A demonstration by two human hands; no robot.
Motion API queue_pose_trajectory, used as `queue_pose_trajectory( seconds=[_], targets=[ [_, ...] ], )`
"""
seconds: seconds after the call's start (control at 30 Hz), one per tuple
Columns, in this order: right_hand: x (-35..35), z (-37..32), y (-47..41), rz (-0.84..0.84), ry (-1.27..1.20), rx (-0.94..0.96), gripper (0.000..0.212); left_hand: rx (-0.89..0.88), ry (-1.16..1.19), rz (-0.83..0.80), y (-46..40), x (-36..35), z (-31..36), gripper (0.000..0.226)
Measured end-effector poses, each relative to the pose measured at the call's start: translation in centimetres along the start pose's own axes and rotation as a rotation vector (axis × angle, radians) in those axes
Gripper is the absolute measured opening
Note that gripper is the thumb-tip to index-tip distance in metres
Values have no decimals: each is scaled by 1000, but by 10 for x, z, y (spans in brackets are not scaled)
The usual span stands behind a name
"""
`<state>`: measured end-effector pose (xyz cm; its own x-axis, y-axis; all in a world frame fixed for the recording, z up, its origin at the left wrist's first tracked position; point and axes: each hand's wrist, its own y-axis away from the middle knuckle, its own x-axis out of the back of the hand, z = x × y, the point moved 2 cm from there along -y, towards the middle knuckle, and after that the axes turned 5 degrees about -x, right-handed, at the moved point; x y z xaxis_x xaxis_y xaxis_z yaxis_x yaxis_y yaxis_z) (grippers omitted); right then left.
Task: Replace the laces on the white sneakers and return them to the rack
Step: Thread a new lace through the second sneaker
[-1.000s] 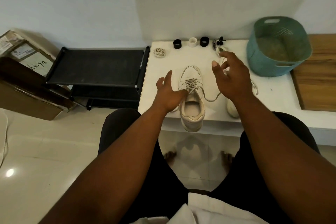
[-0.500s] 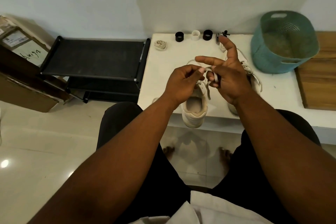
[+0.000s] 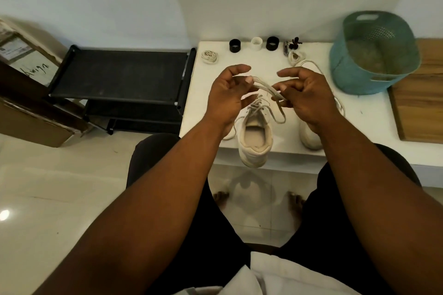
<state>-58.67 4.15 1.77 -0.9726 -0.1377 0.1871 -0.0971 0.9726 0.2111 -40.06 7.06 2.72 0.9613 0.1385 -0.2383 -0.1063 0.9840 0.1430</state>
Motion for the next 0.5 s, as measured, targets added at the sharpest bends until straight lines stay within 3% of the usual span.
queue_pose_trajectory(
  seconds=[0.1, 0.2, 0.5],
  targets=[
    [4, 6, -4, 67, 6, -27, 21, 11, 67, 8, -3, 3, 0, 20],
    [5, 3, -4, 91, 77, -4, 17, -16, -29, 18, -4, 4, -3, 20],
    [1, -3, 3, -187, 230, 53, 5, -45, -173, 34, -6, 5, -7, 20]
  ],
)
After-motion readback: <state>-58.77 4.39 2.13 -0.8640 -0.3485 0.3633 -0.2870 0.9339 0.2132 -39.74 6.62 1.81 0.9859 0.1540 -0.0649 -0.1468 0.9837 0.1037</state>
